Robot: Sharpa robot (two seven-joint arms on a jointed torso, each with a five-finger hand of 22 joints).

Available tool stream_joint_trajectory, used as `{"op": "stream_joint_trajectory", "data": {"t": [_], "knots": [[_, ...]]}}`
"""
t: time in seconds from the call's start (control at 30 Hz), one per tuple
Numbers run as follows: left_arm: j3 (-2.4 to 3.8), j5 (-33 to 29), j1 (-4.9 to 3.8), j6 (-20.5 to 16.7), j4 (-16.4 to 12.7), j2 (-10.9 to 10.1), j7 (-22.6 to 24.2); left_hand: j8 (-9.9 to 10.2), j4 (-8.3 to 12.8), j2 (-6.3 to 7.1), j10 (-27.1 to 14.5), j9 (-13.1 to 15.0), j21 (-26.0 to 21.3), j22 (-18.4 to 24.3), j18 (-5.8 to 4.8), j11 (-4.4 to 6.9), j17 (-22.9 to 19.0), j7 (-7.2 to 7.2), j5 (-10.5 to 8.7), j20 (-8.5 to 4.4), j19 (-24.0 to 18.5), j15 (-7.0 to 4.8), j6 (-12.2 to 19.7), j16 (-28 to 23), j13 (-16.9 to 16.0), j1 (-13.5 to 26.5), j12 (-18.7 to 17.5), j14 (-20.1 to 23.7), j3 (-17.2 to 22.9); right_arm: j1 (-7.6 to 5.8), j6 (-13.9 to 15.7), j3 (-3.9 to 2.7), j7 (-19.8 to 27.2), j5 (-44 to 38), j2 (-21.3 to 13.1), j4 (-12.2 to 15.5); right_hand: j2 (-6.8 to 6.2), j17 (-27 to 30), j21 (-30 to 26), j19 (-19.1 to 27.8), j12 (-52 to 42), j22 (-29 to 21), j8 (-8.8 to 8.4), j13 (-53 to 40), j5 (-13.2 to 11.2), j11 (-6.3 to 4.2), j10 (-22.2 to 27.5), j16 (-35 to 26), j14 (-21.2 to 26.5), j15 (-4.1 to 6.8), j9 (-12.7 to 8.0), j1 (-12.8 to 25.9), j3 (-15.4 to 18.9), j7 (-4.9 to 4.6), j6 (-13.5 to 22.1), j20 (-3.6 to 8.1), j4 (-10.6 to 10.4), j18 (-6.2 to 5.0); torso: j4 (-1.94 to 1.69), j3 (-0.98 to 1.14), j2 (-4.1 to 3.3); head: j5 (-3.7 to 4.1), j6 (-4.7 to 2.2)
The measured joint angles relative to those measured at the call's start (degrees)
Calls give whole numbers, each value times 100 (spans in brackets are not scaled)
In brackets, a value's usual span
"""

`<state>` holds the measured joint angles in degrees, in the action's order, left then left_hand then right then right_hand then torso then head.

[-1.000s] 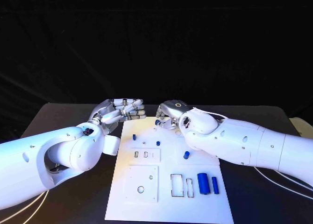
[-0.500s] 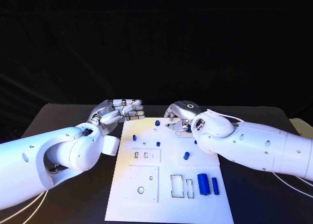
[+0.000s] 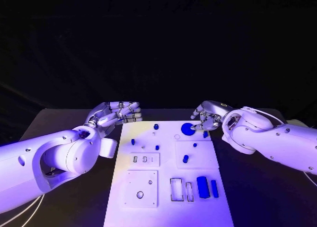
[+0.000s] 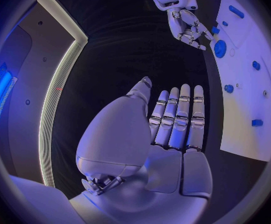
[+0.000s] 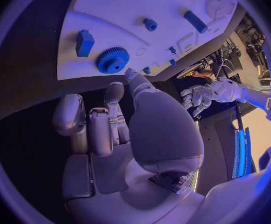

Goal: Assemble the parts on the task board

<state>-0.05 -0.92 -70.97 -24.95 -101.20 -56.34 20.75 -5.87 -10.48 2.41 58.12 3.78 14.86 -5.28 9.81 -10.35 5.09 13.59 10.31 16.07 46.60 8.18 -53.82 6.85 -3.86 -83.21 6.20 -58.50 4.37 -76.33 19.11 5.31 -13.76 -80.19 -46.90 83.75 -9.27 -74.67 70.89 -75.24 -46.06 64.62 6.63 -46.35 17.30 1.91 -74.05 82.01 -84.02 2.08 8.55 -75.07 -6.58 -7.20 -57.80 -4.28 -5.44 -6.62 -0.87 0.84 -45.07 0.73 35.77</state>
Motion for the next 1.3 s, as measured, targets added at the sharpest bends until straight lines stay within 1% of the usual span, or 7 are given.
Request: {"op": "stream_joint_trajectory", "data": {"t": [0.07,0.13,0.33,0.47,0.77,0.87,1.3], "knots": [[0,0,0,4,18,-8,0,0,0,0,0,0,0,0,0,0,0,0,0,0,0,0,0,0,0,0,0,0,0,-3,-83,0,0,76,-19,-33,13,-27,17,-2,-350,52,0,-357,0,12,-13,44,0,0,10,-13,60,2,31,-1,-35,1,1,3,1,-4,0],[0,0,0,7,25,-14,0,0,0,0,0,0,0,0,0,0,0,0,0,0,0,6,0,0,0,0,0,6,0,-4,-144,0,0,110,-21,-62,48,-28,78,-73,-994,142,42,-997,0,33,-199,148,0,0,25,-48,155,-11,98,-14,-67,93,-1,3,1,1,3],[0,0,0,11,39,-26,0,0,0,0,0,0,0,0,0,0,0,0,0,0,0,15,0,0,0,0,0,15,0,-5,-306,0,-21,138,51,-127,89,-28,179,-150,-2870,345,104,-2760,0,103,-784,468,7,-81,55,-135,499,-78,280,-85,-259,92,1,3,-3,1,12],[0,0,0,12,45,-30,0,0,0,0,0,0,0,-1,0,0,0,0,0,0,0,15,0,0,0,0,0,15,0,3,-382,4,-38,134,121,-171,118,-28,252,-215,-3288,476,136,-2860,0,141,-923,579,0,-87,69,-164,605,-98,315,-114,-361,91,2,-1,-3,-5,20],[-1,0,0,13,53,-33,0,0,0,0,0,0,0,2,0,0,0,0,0,0,0,15,0,-21,0,0,0,15,0,8,-451,8,-79,115,262,-289,148,-27,338,-277,-3483,611,155,-2860,0,146,-968,612,-1,-87,81,-194,666,-117,334,-112,-391,92,-2,-2,-4,5,5],[-1,0,0,13,55,-35,0,0,0,0,0,0,0,4,0,0,0,0,0,0,0,15,0,-21,0,0,0,15,0,12,-462,16,-92,110,330,-349,164,-27,355,-300,-3508,643,162,-2860,0,146,-968,634,-1,-87,87,-210,666,-117,334,-116,-391,180,-2,-2,-4,1,4],[-1,0,0,13,55,-38,-3,0,0,0,0,0,0,4,0,0,0,0,0,0,0,14,0,-21,0,0,0,15,0,53,-547,31,-129,36,462,-490,209,-26,417,-330,-3604,711,204,-2859,0,146,-967,638,-1,-86,102,-255,682,-117,334,-107,-407,179,-2,2,-6,-20,63]]}}
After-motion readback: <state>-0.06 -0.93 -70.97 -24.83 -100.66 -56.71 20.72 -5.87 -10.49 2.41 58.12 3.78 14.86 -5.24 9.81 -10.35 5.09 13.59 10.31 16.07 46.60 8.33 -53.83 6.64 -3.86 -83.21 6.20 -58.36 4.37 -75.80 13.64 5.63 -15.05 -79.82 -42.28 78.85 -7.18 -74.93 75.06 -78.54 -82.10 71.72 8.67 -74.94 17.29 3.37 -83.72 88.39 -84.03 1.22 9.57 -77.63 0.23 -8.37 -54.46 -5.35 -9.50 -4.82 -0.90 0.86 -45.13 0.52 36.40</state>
